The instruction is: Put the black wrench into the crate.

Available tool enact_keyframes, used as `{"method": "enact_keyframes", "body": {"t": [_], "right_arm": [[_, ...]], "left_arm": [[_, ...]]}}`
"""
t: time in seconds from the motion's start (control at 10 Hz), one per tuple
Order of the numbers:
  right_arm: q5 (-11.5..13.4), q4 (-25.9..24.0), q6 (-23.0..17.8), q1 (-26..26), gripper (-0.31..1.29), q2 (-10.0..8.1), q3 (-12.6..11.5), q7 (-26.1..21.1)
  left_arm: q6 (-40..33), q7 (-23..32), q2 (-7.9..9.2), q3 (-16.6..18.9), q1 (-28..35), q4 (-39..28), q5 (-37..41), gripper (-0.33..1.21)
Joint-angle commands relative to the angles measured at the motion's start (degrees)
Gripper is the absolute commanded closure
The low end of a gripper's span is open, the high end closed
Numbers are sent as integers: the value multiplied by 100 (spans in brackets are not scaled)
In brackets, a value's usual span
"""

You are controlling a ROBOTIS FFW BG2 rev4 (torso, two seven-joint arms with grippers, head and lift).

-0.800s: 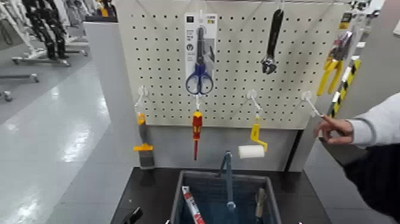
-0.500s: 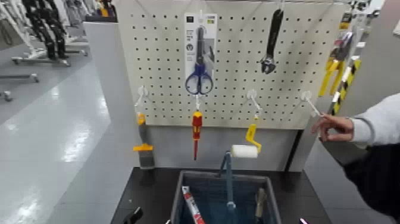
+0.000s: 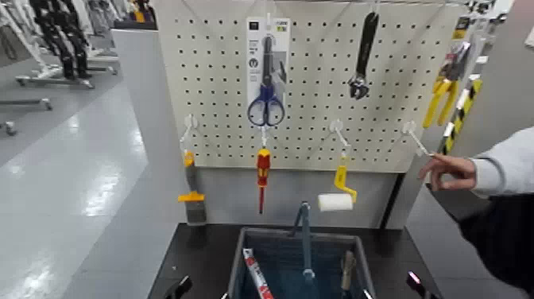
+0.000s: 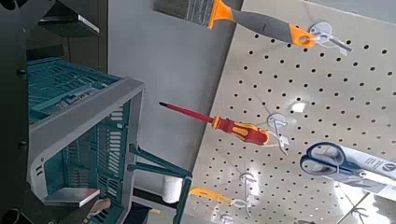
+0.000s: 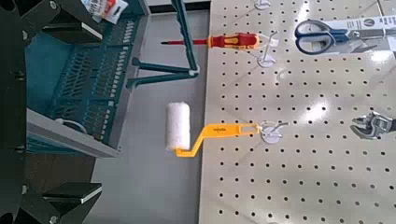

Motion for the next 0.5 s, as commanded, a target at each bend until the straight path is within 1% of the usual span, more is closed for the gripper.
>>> {"method": "enact_keyframes", "body": {"t": [0.1, 0.2, 0.3, 0.4, 0.5], "right_arm": [[-231, -20, 368, -498, 16, -50, -88, 35], [-231, -91, 553, -682, 13, -59, -168, 114], [-231, -126, 658, -919, 13, -32, -194, 193], [-231, -135, 746, -1166, 14, -15, -211, 325], [-231, -126, 773, -1403, 15, -23, -211, 351]], "left_arm": [[35, 2, 9, -15, -20, 0, 9, 10], [44, 2, 0, -15, -12, -18, 0, 9], [44, 28, 0, -24, -12, -35, -9, 9], [44, 37, 0, -33, -12, -44, -35, 8], [52, 72, 0, -41, -12, -44, -35, 8]]}}
